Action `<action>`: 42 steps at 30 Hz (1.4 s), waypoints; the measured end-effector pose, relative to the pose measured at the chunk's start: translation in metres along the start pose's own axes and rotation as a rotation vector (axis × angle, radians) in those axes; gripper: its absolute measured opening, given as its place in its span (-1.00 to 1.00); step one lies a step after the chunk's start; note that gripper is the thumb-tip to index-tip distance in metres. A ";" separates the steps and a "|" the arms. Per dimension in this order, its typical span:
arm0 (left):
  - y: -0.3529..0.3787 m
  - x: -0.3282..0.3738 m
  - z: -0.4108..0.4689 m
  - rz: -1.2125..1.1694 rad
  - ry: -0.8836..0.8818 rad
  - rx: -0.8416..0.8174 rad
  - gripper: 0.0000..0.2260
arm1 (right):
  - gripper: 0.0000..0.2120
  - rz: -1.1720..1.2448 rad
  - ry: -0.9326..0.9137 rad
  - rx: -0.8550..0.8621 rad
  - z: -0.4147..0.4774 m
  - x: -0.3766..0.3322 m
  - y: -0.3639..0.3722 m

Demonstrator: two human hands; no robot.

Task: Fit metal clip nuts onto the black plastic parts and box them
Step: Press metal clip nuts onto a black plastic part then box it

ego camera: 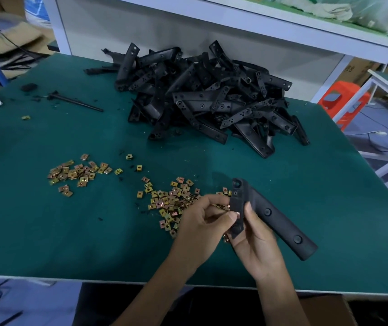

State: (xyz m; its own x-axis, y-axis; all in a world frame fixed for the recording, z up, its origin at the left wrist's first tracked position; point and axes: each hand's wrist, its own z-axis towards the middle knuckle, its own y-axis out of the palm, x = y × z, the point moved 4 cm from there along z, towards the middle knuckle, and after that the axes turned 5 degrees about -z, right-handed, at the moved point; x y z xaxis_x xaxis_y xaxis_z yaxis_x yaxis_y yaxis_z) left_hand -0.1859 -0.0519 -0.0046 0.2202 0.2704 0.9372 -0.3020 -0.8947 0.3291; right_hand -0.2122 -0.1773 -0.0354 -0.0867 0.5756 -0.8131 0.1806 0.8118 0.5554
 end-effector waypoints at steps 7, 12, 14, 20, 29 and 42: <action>-0.032 0.019 0.022 0.842 0.382 0.049 -0.82 | -0.74 0.087 0.039 0.086 0.003 0.003 -0.003; -0.069 0.021 0.061 1.356 0.258 0.137 -0.61 | -0.34 0.172 0.098 0.100 0.002 0.005 -0.009; -0.069 0.018 0.067 1.388 0.248 0.072 -0.59 | -0.35 0.161 0.109 0.089 0.003 0.005 -0.008; -0.056 0.018 0.073 1.399 0.271 -0.017 -0.76 | -0.75 0.173 0.102 0.080 0.002 0.006 -0.006; -0.047 0.022 0.080 1.435 0.134 -0.039 -0.74 | -0.54 0.146 0.100 0.031 0.002 0.003 -0.001; -0.043 0.015 0.078 1.360 0.079 -0.027 -0.69 | -0.77 0.166 0.124 0.092 0.002 0.008 -0.008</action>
State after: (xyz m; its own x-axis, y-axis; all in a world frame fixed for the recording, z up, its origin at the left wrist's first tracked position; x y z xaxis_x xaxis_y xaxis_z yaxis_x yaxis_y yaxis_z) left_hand -0.0973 -0.0378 -0.0139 -0.3162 -0.7914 0.5232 -0.2538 -0.4608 -0.8504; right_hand -0.2122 -0.1798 -0.0465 -0.1671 0.7130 -0.6810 0.2902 0.6956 0.6572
